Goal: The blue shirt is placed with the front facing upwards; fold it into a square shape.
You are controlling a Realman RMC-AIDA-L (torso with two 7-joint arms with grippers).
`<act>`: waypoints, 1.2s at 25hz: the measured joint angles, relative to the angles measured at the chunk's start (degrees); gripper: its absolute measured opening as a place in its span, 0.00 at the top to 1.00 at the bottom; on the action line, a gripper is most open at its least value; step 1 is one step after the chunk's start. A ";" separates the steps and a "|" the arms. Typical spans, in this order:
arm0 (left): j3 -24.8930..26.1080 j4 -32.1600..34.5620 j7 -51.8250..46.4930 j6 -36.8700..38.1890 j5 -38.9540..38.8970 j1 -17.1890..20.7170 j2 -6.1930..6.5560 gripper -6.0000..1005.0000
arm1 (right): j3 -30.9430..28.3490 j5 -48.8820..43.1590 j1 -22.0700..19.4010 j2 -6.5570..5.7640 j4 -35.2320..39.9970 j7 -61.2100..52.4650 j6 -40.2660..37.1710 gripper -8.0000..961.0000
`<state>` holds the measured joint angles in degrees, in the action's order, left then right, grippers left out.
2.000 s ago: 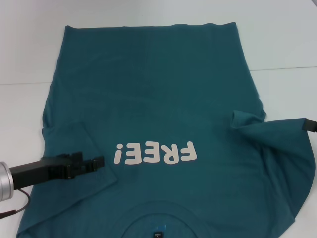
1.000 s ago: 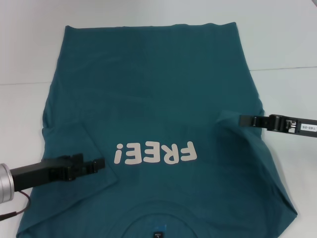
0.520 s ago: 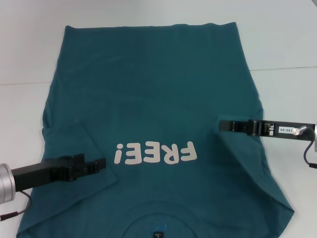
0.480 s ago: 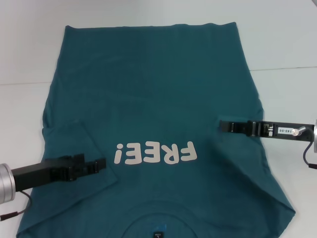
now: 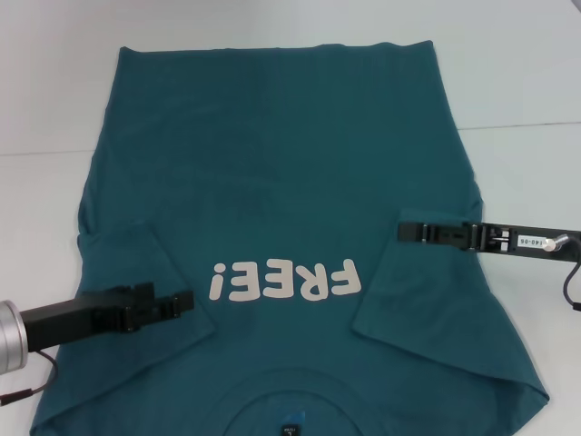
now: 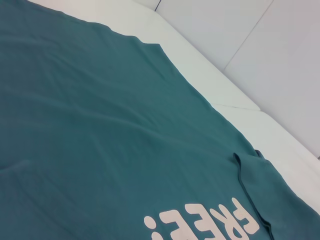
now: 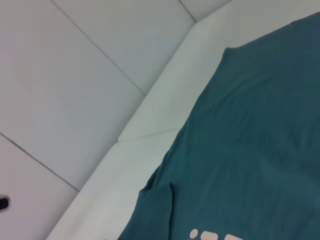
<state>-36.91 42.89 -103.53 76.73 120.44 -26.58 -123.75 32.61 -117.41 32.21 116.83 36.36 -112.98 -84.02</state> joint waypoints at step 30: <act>0.79 7.50 -12.18 7.32 9.65 1.23 2.12 0.09 | -0.16 7.44 -2.25 0.11 0.62 10.81 -0.91 0.08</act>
<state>-36.12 50.39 -115.72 84.05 130.09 -25.34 -121.63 32.45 -109.97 29.97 116.94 36.98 -102.17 -84.93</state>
